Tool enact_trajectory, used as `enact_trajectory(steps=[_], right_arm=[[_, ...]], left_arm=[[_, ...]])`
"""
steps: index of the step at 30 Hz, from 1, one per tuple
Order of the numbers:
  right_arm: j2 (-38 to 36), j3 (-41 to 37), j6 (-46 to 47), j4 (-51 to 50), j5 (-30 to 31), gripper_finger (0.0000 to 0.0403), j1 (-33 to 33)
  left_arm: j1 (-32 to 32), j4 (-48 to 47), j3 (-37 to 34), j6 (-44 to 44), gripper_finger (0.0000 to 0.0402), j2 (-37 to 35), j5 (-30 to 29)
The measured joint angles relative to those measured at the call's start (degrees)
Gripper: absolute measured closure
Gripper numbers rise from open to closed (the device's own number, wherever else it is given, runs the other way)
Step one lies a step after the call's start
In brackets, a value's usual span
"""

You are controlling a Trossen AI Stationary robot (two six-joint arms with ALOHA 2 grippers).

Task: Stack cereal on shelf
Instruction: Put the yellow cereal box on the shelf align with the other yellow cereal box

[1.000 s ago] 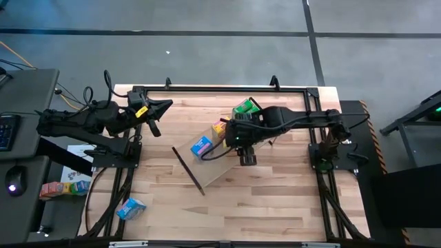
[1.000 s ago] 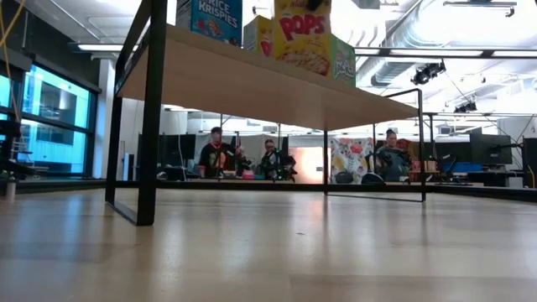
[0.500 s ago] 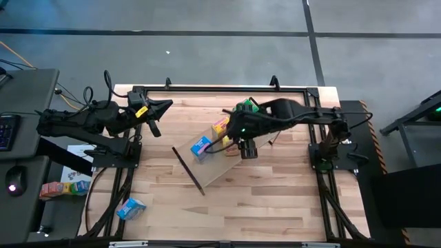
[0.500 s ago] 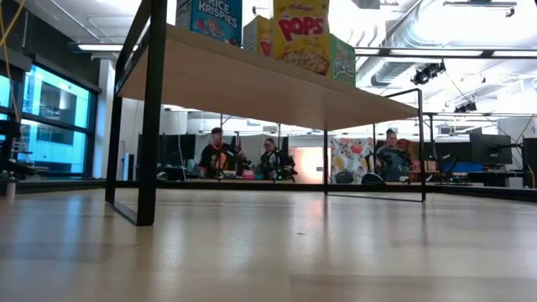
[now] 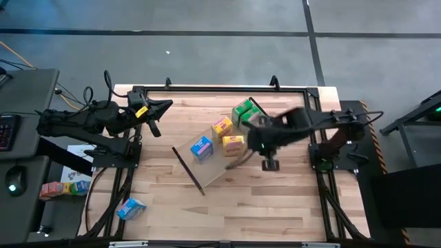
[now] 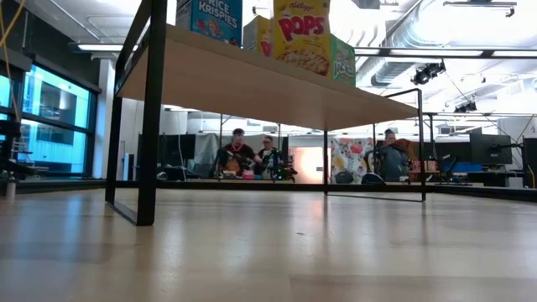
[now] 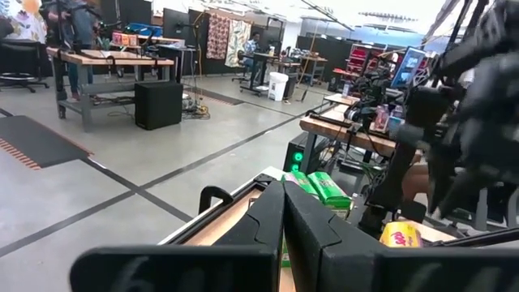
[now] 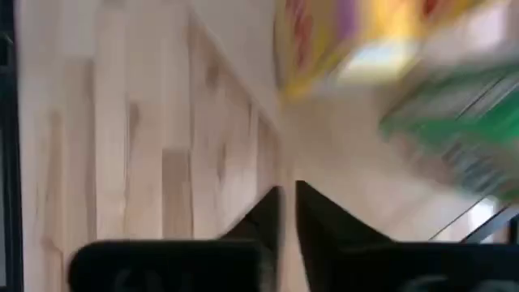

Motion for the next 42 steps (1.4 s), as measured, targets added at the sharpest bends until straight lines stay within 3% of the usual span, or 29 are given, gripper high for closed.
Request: enact_trajectory(steps=[1,4,9,12,15,23,42], right_arm=[[-1.6,-4.1,2.1,0.9,0.3,0.0387,1.0],[-7.9,-17.3,9.8,11.2,0.6,0.0378,4.0],[-15.9,-37.0,20.0,39.9,0.3,0.0398,7.2],[-17.5,-44.0,24.8,54.8,3.5,0.0397,6.9],[-17.0,-48.1,26.3,63.7,6.9,0.0402,6.3],[-15.9,-48.4,26.3,60.9,12.6,0.0403,5.3],[-15.9,-48.4,23.1,61.0,13.5,0.0403,0.4]], left_arm=[[0.0,0.0,0.0,0.0,0.0401,0.0,0.0],[0.0,0.0,0.0,0.0,0.0401,0.0,0.0],[0.0,0.0,0.0,0.0,0.0401,0.0,0.0],[0.0,0.0,0.0,-0.1,0.0401,0.0,0.0],[0.0,0.0,0.0,-0.2,0.0401,0.0,0.0],[0.0,0.1,0.0,-0.2,0.0401,0.0,0.0],[0.0,0.0,0.0,-0.2,0.0401,0.0,0.0]])
